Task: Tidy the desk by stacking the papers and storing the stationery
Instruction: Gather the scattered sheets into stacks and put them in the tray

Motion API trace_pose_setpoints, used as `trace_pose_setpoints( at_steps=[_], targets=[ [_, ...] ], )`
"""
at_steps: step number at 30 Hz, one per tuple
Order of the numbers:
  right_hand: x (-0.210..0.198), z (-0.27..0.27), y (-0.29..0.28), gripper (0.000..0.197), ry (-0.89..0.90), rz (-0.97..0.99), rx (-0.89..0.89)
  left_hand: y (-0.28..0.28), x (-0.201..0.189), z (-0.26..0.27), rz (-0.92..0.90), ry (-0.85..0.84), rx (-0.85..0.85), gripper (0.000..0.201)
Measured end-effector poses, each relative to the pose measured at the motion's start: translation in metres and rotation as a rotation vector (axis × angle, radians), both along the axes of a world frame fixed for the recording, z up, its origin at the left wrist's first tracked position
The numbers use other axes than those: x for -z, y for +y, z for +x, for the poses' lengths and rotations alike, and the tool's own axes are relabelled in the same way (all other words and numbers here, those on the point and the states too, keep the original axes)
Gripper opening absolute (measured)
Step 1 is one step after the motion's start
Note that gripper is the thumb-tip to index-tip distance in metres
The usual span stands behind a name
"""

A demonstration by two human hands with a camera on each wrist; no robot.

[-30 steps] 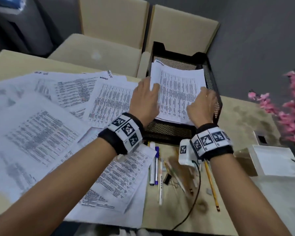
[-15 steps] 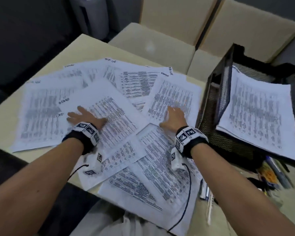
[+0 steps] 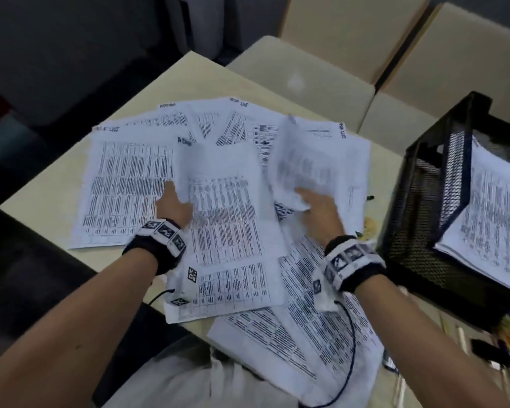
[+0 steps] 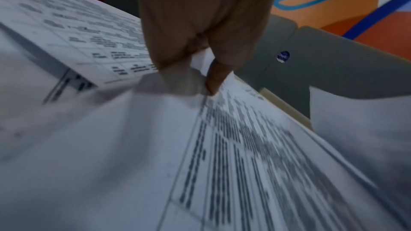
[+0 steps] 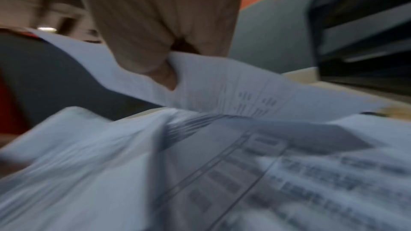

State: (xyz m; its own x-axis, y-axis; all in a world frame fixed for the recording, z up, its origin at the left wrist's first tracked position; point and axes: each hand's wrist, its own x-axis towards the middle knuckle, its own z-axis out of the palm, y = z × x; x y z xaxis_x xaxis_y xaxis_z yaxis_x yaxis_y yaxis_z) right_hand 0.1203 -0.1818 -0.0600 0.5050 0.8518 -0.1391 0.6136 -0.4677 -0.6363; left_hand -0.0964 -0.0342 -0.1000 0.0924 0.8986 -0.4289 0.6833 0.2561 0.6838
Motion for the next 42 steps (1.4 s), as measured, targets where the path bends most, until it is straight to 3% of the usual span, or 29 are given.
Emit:
trace_pose_setpoints(
  at_steps=[2, 4, 6, 8, 10, 11, 13, 15, 18, 22, 24, 27, 29, 31, 33, 34, 36, 39, 42],
  targets=[
    [-0.002, -0.043, -0.004, 0.056, 0.182, -0.139, -0.194, 0.002, -0.006, 0.001, -0.075, -0.116, -0.008, 0.051],
    [0.005, -0.080, -0.008, 0.057, 0.183, -0.267, -0.372, 0.002, -0.012, 0.001, -0.151, -0.250, -0.056, 0.061],
    [0.010, -0.100, -0.010, 0.053, 0.108, -0.346, -0.564, -0.002, -0.018, -0.002, -0.274, -0.353, -0.030, 0.087],
    [0.007, -0.099, -0.010, 0.061, 0.177, -0.438, -0.660, -0.011, -0.024, -0.005, -0.347, -0.334, 0.015, 0.099],
    [-0.002, -0.085, -0.015, 0.059, 0.363, -0.389, -0.478, -0.016, -0.022, -0.011, -0.341, -0.178, 0.078, 0.098],
    [-0.003, -0.071, -0.018, 0.058, 0.367, -0.307, -0.302, -0.019, -0.018, -0.014, -0.304, -0.088, 0.098, 0.085],
    [0.001, -0.038, -0.030, 0.065, 0.143, -0.240, 0.076, -0.024, -0.011, -0.020, -0.221, -0.057, 0.075, 0.046],
    [0.008, -0.015, -0.046, 0.079, -0.083, -0.385, 0.260, -0.027, -0.013, -0.023, -0.187, -0.164, 0.072, 0.007],
    [0.018, -0.002, -0.062, 0.084, -0.131, -0.549, 0.235, -0.028, -0.030, -0.023, -0.163, -0.290, 0.119, 0.009],
    [0.022, 0.011, -0.061, 0.027, -0.084, -0.393, 0.335, -0.015, -0.052, -0.008, -0.137, -0.265, 0.242, 0.029],
    [0.018, 0.019, -0.059, 0.019, -0.020, -0.224, 0.499, -0.012, -0.059, 0.006, -0.129, -0.203, 0.295, 0.044],
    [0.010, 0.023, -0.057, 0.030, 0.163, 0.000, 0.684, -0.019, -0.061, 0.030, -0.124, -0.164, 0.312, 0.048],
    [0.009, 0.011, -0.056, 0.042, 0.424, 0.108, 0.756, -0.030, -0.052, 0.049, -0.164, -0.164, 0.400, 0.043],
    [0.011, -0.005, -0.054, 0.083, 0.728, 0.142, 0.762, -0.042, -0.037, 0.067, -0.181, -0.129, 0.511, 0.032],
    [0.017, -0.014, -0.054, 0.122, 0.827, 0.093, 0.707, -0.048, -0.020, 0.083, -0.170, -0.028, 0.697, 0.024],
    [0.019, -0.015, -0.055, 0.125, 0.820, 0.092, 0.707, -0.049, -0.015, 0.091, -0.148, 0.019, 0.779, 0.026],
    [0.016, -0.010, -0.060, 0.106, 0.808, 0.121, 0.746, -0.047, -0.016, 0.107, -0.109, 0.017, 0.888, 0.043],
    [0.019, 0.003, -0.071, 0.037, 0.583, 0.088, 0.754, -0.026, -0.022, 0.128, 0.116, 0.086, 0.954, 0.080],
    [0.023, 0.010, -0.084, 0.030, 0.437, 0.077, 0.912, 0.006, -0.015, 0.132, 0.263, 0.441, 0.931, 0.072]
  ],
)
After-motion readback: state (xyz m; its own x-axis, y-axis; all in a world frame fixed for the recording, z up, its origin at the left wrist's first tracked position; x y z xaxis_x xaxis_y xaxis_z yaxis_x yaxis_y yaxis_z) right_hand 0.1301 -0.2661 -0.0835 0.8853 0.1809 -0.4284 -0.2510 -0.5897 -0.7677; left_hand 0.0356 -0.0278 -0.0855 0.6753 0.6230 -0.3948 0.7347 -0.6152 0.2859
